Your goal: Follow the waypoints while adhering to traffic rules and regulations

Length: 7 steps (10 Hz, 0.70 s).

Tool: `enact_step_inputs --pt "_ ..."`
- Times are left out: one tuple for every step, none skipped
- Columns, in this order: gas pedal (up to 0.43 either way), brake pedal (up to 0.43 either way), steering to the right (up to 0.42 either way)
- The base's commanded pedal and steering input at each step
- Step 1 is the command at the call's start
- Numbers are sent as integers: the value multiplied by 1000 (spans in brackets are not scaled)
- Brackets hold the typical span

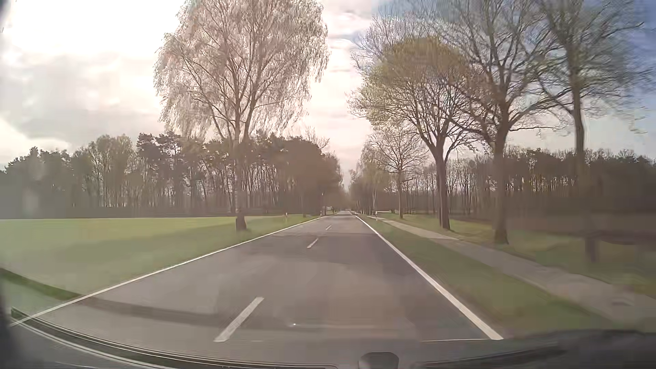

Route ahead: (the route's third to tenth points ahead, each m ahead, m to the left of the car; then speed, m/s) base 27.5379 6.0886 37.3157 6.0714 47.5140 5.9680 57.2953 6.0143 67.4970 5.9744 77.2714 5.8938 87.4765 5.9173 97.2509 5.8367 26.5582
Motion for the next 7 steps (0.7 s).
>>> enact_step_inputs --pt "39 0 0" --pt "39 0 0" --pt "39 0 0" --pt "39 0 0" --pt "39 0 0" --pt "39 0 0" --pt "39 0 0"
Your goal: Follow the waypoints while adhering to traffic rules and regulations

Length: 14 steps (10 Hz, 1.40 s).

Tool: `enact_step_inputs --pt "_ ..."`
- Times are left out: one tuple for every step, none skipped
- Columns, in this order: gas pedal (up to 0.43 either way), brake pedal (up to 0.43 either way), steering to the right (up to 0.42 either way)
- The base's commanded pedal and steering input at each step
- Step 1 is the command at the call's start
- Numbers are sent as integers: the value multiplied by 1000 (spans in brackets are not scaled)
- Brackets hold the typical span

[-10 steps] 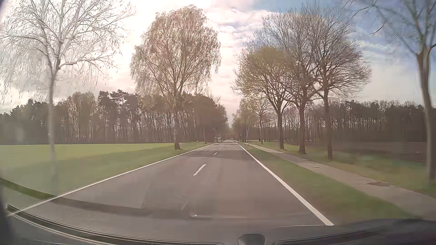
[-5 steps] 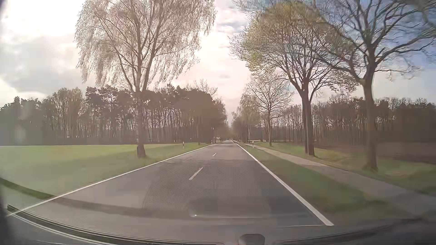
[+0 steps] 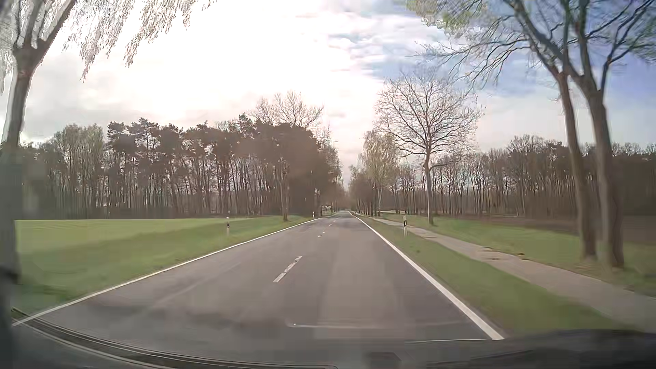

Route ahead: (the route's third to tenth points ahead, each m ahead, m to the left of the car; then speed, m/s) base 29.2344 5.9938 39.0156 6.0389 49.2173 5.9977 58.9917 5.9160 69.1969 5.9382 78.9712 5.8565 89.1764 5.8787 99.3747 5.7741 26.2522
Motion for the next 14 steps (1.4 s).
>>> enact_step_inputs --pt "39 0 0" --pt "47 6 0" --pt "47 0 0" --pt "67 0 0" --pt "79 0 0" --pt "79 0 0" --pt "79 0 0" --pt "79 0 0" --pt "79 0 0" --pt "118 0 0" --pt "130 0 0" --pt "130 0 -1" --pt "130 0 -1" --pt "110 0 0"
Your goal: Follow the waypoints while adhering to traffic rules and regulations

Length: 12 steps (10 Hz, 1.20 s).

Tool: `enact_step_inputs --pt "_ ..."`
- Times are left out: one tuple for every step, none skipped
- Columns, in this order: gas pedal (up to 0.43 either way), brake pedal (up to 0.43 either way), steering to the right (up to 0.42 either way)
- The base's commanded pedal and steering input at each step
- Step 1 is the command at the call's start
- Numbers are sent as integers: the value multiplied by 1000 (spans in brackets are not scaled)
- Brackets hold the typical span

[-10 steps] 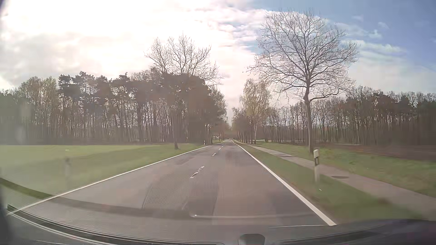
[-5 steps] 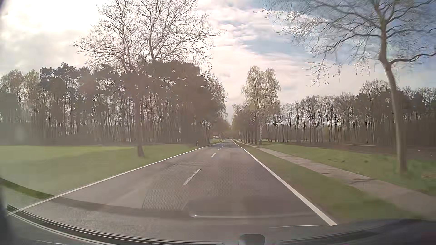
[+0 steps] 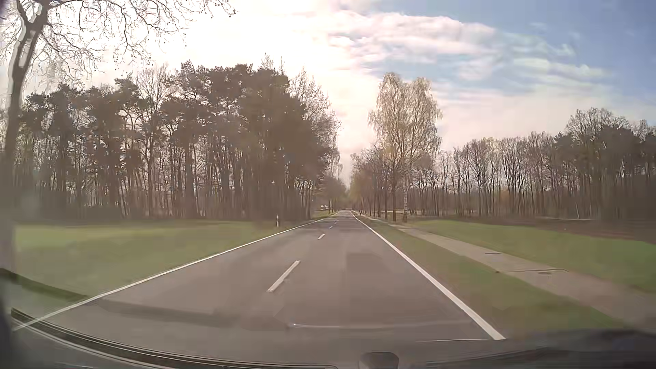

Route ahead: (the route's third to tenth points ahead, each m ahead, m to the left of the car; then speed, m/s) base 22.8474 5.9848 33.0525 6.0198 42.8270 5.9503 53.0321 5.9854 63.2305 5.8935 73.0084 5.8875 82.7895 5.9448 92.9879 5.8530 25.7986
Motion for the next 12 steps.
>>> enact_step_inputs --pt "110 0 1" --pt "87 0 1" --pt "87 0 0" --pt "87 0 0" --pt "79 0 0" --pt "67 0 0" --pt "59 0 0" --pt "47 0 0" --pt "47 0 0" --pt "47 0 0" --pt "47 0 0" --pt "47 0 0"
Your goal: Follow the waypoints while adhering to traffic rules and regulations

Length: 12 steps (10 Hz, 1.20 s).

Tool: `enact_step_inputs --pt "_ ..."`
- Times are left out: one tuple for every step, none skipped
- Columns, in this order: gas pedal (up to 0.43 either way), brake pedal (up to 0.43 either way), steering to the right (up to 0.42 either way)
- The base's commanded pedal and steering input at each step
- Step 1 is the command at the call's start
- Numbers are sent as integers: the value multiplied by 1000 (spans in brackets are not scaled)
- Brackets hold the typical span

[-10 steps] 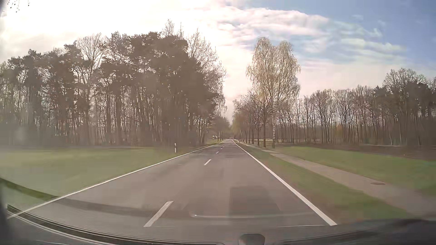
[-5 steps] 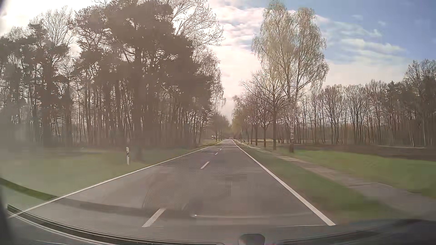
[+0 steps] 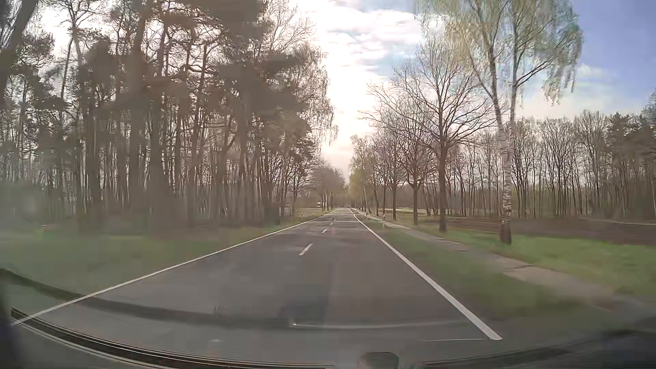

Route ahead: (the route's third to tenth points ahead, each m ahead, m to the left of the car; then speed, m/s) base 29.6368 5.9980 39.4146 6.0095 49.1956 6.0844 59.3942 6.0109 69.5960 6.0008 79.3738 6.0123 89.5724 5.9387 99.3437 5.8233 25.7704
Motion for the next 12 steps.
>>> enact_step_inputs --pt "47 0 0" --pt "47 0 0" --pt "47 0 0" --pt "47 0 0" --pt "39 0 0" --pt "28 0 0" --pt "28 0 0" --pt "28 0 0" --pt "28 0 0" --pt "28 0 0" --pt "28 0 0" --pt "28 0 0"
